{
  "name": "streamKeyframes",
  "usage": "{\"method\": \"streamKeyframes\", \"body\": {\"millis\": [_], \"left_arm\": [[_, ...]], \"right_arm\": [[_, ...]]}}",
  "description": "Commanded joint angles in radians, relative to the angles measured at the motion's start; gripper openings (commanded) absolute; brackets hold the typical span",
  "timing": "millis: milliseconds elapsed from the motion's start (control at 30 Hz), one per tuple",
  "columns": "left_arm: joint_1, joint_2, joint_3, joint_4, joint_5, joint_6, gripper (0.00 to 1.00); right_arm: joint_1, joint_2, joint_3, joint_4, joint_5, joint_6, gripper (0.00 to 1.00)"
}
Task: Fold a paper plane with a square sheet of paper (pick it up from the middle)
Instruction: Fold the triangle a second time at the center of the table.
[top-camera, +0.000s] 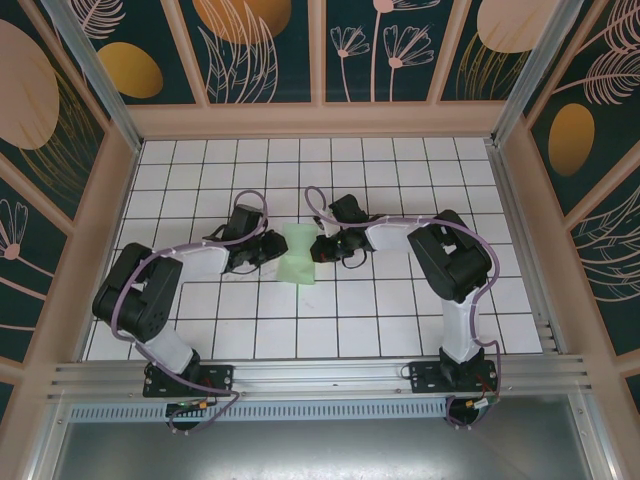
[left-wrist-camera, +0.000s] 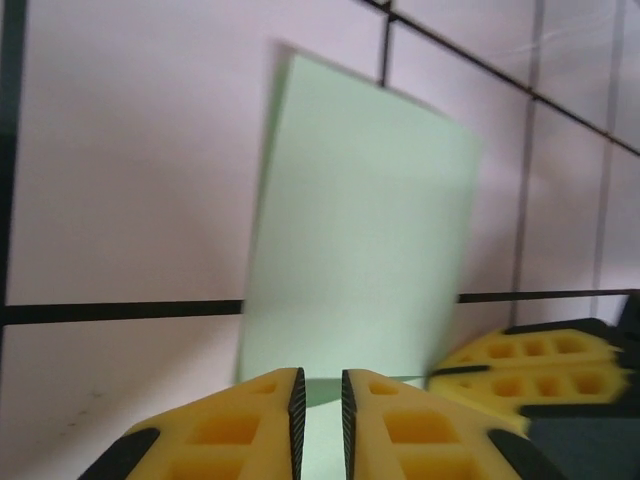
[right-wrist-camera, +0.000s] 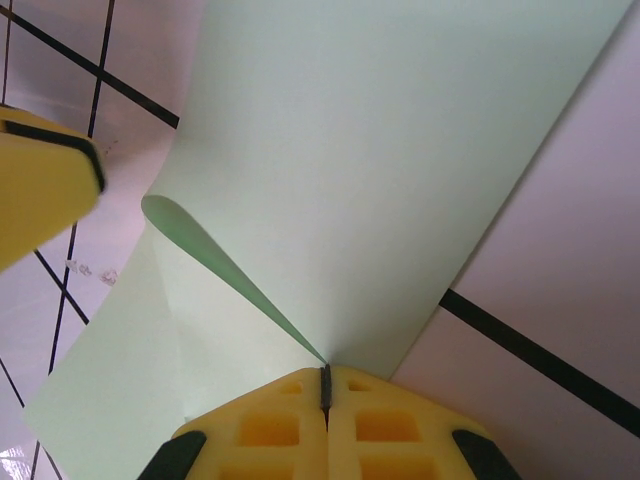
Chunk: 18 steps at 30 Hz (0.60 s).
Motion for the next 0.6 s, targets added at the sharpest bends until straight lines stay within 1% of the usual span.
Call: {"method": "streamKeyframes", "body": {"millis": [0,100,233,367,567], "left_arm": [[0.004,-0.051,-0.034,0.074,0.068,0.001,0.21],[0.003,-0.053,-0.079,0.153,0.138,-0.043,0.20],[0.000,-0.031,-0.117,0.207,0.182,-0.074,0.18],[-0.009,-0.001,-0.107,0.195,0.184,-0.068,0.16],[-0.017,0.055,-0.082,0.145,0.170,-0.047,0.15]], "right_arm": [[-0.024,0.116,-0.045,-0.156,0.257,-0.065,0.03],[-0.024,0.112,-0.030,-0.158,0.257,-0.106,0.03],[-0.024,0.114,-0.006,-0.163,0.247,-0.142,0.03],[-0.024,0.125,0.010,-0.173,0.243,-0.149,0.02],[-0.024,0.137,0.009,-0.183,0.256,-0.156,0.02]]}}
